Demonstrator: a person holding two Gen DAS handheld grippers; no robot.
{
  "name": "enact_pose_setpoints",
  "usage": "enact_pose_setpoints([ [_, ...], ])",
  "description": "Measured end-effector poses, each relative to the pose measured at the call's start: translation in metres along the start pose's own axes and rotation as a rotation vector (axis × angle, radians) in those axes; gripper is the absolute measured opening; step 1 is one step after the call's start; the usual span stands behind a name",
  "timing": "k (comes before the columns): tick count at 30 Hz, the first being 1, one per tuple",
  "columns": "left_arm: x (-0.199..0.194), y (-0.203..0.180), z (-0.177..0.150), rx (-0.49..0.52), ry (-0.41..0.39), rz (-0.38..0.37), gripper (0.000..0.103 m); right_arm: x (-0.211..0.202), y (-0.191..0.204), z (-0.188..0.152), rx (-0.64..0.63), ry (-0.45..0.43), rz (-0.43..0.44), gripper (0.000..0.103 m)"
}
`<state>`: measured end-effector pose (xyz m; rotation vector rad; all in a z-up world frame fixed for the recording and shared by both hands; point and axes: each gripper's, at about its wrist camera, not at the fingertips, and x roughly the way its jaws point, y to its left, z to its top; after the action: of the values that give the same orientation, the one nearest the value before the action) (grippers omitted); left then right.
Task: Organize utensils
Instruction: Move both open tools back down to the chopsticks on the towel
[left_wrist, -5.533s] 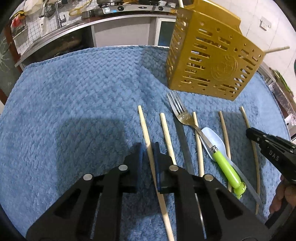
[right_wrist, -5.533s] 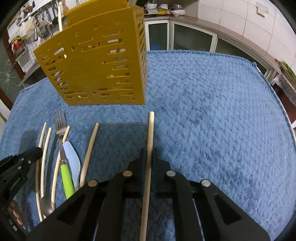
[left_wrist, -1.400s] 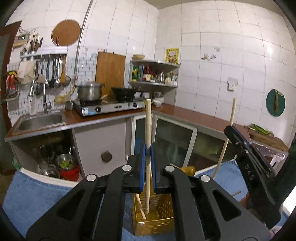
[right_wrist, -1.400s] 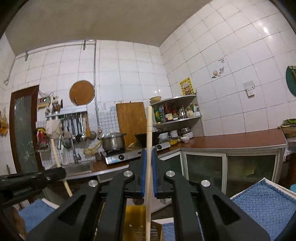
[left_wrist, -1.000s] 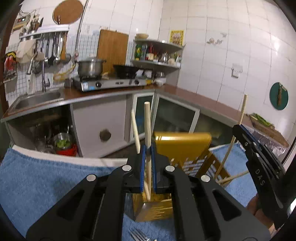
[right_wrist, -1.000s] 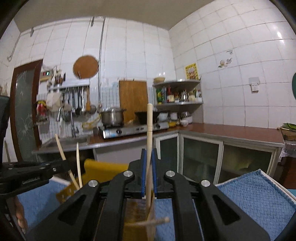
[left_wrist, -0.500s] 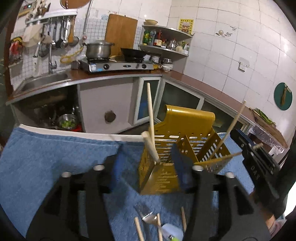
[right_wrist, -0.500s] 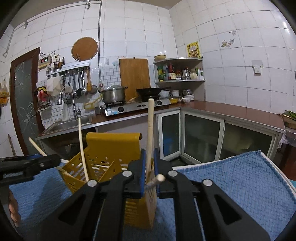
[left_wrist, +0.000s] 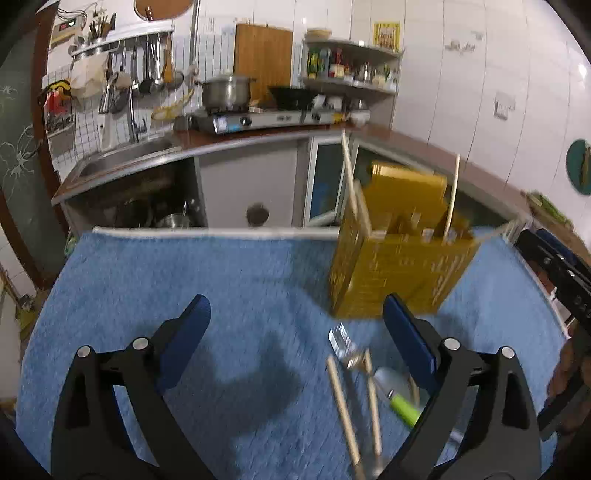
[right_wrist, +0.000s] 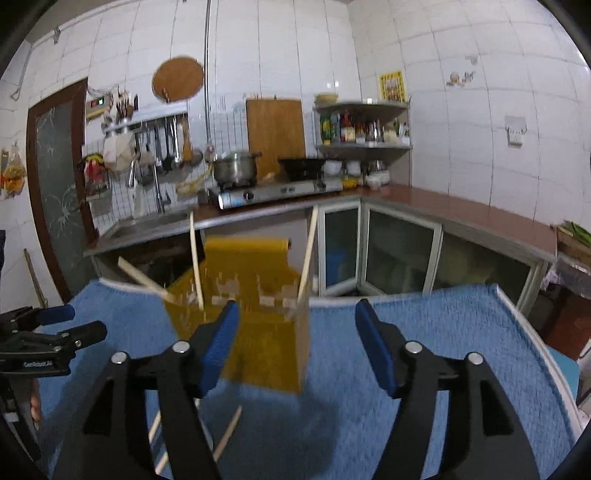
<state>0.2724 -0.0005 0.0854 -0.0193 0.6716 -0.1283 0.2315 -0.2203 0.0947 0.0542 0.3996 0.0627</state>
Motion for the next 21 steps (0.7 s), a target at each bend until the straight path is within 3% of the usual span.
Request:
enact_pose_setpoints([
  [6, 0.020, 0.003, -0.033, 0.010, 0.114, 0.023, 0.092, 0.008, 0.003, -0.042, 0.000, 0.143, -0.005, 0.066],
  [12, 0.040, 0.007, -0.062, -0.045, 0.216, -0.006, 0.089, 0.019, -0.003, -0.083, 0.031, 0.246, -0.031, 0.066],
  [14, 0.046, 0.005, -0.067, -0.046, 0.247, -0.019, 0.084, 0.021, -0.005, -0.091, 0.042, 0.261, -0.039, 0.066],
  [16, 0.055, -0.001, -0.071, -0.034, 0.280, -0.029, 0.066, 0.023, -0.009, -0.097, 0.052, 0.276, -0.048, 0.066],
  [18, 0.059, -0.007, -0.074, -0.032, 0.303, -0.044, 0.057, 0.024, -0.012, -0.101, 0.063, 0.287, -0.054, 0.066],
  [21, 0.062, -0.016, -0.076, -0.030, 0.309, -0.054, 0.053, 0.025, -0.018, -0.105, 0.077, 0.295, -0.063, 0.066],
])
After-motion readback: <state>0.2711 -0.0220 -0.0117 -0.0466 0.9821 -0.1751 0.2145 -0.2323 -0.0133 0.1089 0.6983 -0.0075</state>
